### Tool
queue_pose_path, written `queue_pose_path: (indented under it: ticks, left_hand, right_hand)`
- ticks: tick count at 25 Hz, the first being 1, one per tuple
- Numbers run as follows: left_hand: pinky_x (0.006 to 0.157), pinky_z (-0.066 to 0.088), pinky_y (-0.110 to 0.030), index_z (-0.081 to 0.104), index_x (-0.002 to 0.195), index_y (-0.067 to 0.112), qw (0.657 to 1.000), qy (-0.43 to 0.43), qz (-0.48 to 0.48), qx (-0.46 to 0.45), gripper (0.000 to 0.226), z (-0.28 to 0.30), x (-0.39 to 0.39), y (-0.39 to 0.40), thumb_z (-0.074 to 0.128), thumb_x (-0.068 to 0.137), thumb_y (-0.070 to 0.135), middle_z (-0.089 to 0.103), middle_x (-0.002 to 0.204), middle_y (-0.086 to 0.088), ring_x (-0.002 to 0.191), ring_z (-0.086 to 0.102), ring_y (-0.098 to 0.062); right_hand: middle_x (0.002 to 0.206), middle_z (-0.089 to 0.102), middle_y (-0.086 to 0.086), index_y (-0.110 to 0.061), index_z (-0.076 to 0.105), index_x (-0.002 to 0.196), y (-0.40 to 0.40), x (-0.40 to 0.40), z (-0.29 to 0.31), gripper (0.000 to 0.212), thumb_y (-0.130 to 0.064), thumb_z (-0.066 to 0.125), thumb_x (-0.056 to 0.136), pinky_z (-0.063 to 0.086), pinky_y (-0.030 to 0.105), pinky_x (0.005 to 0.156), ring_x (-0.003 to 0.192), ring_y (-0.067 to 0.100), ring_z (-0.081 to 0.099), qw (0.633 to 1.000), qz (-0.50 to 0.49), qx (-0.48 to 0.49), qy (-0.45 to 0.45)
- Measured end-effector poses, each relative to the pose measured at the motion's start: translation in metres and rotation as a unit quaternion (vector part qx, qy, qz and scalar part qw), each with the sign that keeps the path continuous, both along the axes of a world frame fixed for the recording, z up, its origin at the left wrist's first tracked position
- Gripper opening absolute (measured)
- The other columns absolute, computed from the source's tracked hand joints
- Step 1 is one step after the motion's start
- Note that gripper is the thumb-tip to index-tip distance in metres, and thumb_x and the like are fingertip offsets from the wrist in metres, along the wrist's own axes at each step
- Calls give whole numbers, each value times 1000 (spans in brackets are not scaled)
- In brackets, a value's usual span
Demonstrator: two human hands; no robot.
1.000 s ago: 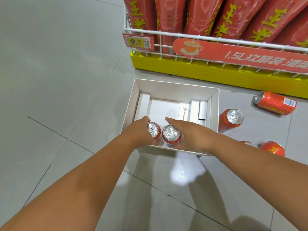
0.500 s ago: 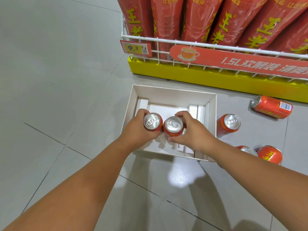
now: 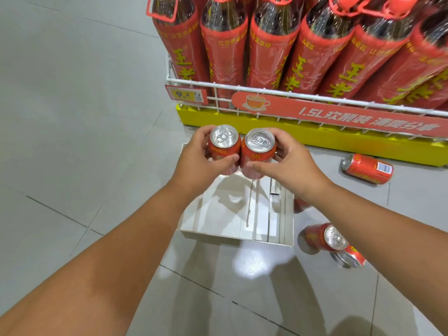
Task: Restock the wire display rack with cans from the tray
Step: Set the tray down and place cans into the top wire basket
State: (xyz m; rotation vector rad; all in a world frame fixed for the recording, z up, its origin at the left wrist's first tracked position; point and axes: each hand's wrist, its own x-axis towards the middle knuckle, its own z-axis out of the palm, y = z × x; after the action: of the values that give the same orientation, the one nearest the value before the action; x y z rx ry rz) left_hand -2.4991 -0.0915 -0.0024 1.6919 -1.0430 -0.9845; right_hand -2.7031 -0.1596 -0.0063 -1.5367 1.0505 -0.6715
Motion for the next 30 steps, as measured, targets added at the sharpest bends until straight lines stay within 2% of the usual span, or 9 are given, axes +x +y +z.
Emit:
queue_pose_path:
  ticks: [4,8,12,15,17,22,24,27,30]
  left_hand:
    - [87,53,-15,62,124,23,999,19,-12,-23,58,77,-14,-10,88,77,3,73,113,10,101,69,4]
    - [94,56,-22,61,132,11,999,16,-38,-33,60,192,-31,-12,87,78,1,73,122,-3,113,70,-11]
    - [95,55,-22,62,132,14,998,8,-52,-45,61,335,-49,-11,88,78,4,74,122,0,114,70,-11]
    - [99,56,-27,63,133,17,997,23,-54,-46,61,450,-60,-13,88,78,5,74,122,2,113,71,-10]
    - [98,58,-30,64,131,22,997,16,-59,-55,60,524,-68,-20,89,78,8,76,118,5,110,72,-9]
    - [88,56,-16,65,128,26,993,9,-80,-85,56,695,-93,-40,89,79,12,75,115,13,104,71,3]
    - [90,57,-18,65,130,23,991,1,-92,-93,57,749,-106,-50,89,79,14,76,116,11,104,72,2]
    - [95,57,-24,67,129,23,988,-9,-104,-116,57,816,-129,-66,90,78,17,77,114,10,104,73,-1]
    - [97,57,-28,65,129,23,986,-9,-102,-135,57,869,-152,-81,90,78,18,77,115,9,105,73,-4]
  right_hand:
    - [121,73,-7,-22,63,127,-6,-13,73,67,-11,95,69,51,23,101,115,7,68,999,-40,-4,-15]
    - [122,73,-4,-23,60,126,-4,-34,188,68,-12,94,69,51,30,104,116,9,68,998,-57,-9,-16]
    - [120,74,-6,-23,60,124,-1,-57,330,65,-10,94,70,53,32,104,113,7,69,997,-77,-6,-12]
    - [118,74,-10,-20,61,126,2,-69,446,65,-10,94,71,53,20,96,110,1,69,996,-83,-9,-10]
    - [119,74,-11,-20,60,127,1,-78,520,67,-13,95,70,51,18,96,112,0,68,996,-82,-18,-10]
    - [123,74,-12,-27,62,128,-14,-107,693,73,-29,97,64,53,33,105,115,3,69,994,-98,-50,-9]
    - [122,74,-10,-29,63,128,-23,-121,748,75,-34,97,61,53,38,106,115,6,69,993,-104,-62,-15]
    - [118,76,-8,-24,64,129,-34,-143,816,69,-20,96,68,56,37,104,109,6,72,991,-102,-81,-23]
    - [115,77,-10,-27,65,126,-47,-169,865,65,-22,96,69,57,36,100,106,5,73,989,-99,-103,-28]
